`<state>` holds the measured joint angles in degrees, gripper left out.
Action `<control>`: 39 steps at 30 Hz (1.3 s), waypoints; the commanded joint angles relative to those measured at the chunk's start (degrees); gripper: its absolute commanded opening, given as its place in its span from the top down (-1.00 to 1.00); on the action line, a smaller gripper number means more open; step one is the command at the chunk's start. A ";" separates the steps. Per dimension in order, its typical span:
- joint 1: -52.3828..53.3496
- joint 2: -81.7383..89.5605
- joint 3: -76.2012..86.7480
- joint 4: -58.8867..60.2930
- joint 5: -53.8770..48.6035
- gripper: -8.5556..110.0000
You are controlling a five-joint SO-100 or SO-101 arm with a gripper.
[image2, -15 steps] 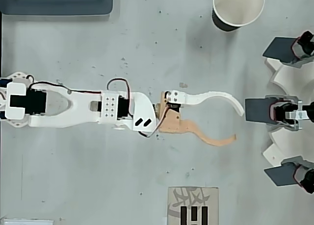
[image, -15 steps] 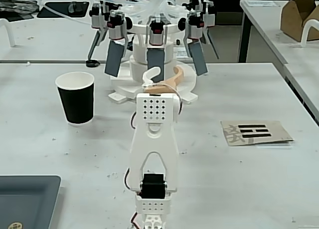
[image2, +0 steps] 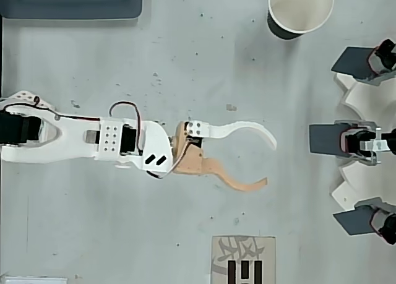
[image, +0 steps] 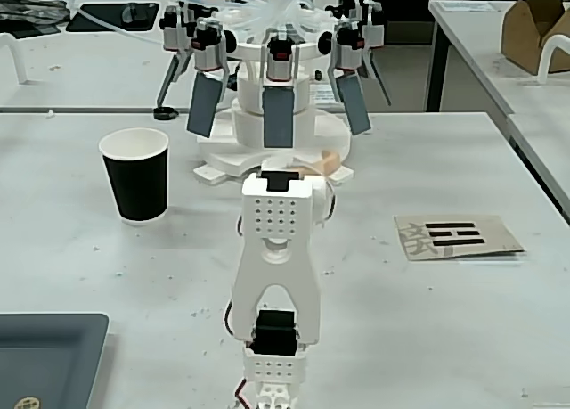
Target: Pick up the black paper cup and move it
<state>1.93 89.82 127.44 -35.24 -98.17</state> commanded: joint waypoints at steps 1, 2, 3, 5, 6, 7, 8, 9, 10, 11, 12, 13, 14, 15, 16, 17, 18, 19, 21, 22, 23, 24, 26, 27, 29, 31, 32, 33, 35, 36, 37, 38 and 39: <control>0.09 3.08 0.18 -0.53 -0.09 0.66; 0.00 3.52 0.53 -0.62 -0.26 0.66; 0.00 4.04 0.97 -0.62 -0.26 0.66; 0.00 5.54 2.20 -0.62 -0.26 0.66; 0.00 6.50 2.90 -0.62 -0.26 0.66; -0.09 7.56 3.78 -0.70 -0.09 0.66; -0.18 8.70 4.75 -0.70 -0.09 0.66; -0.35 9.93 5.71 -0.70 0.00 0.66; -0.53 10.99 6.59 -0.70 0.00 0.65; -0.79 12.04 7.47 -0.70 0.00 0.65; -1.05 13.01 8.26 -0.70 0.09 0.64; -1.41 13.80 8.96 -0.70 0.35 0.64; -1.67 14.59 9.58 -0.70 0.44 0.63; -1.85 15.29 10.20 -0.70 0.62 0.63; -2.11 16.00 10.63 -0.70 0.97 0.63; -2.29 16.52 11.07 -0.79 1.41 0.62; -2.46 17.05 11.51 -1.14 1.85 0.62; -2.55 17.67 12.04 -1.23 2.02 0.62; -2.64 18.90 13.10 -1.41 2.46 0.61; -2.72 19.42 13.71 -1.76 3.25 0.61; -2.72 19.86 14.41 -2.37 4.04 0.60; -2.81 20.39 15.03 -2.72 4.48 0.60; -3.08 21.09 15.91 -3.52 5.80 0.59; -3.25 21.45 16.17 -3.69 6.15 0.59; -3.96 21.97 16.61 -4.22 6.59 0.58; -4.83 22.41 17.14 -4.66 6.68 0.59; -5.36 22.59 17.40 -4.92 6.68 0.59; -5.80 22.94 17.67 -5.01 6.68 0.59; -6.59 23.38 18.37 -5.54 6.68 0.59; -6.86 23.64 18.72 -5.80 6.68 0.59; -7.03 24.08 19.25 -5.89 6.68 0.58; -7.21 24.52 19.78 -5.89 6.68 0.58; -7.38 25.05 20.57 -6.06 6.77 0.58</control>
<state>-4.75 111.88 147.66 -39.99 -91.85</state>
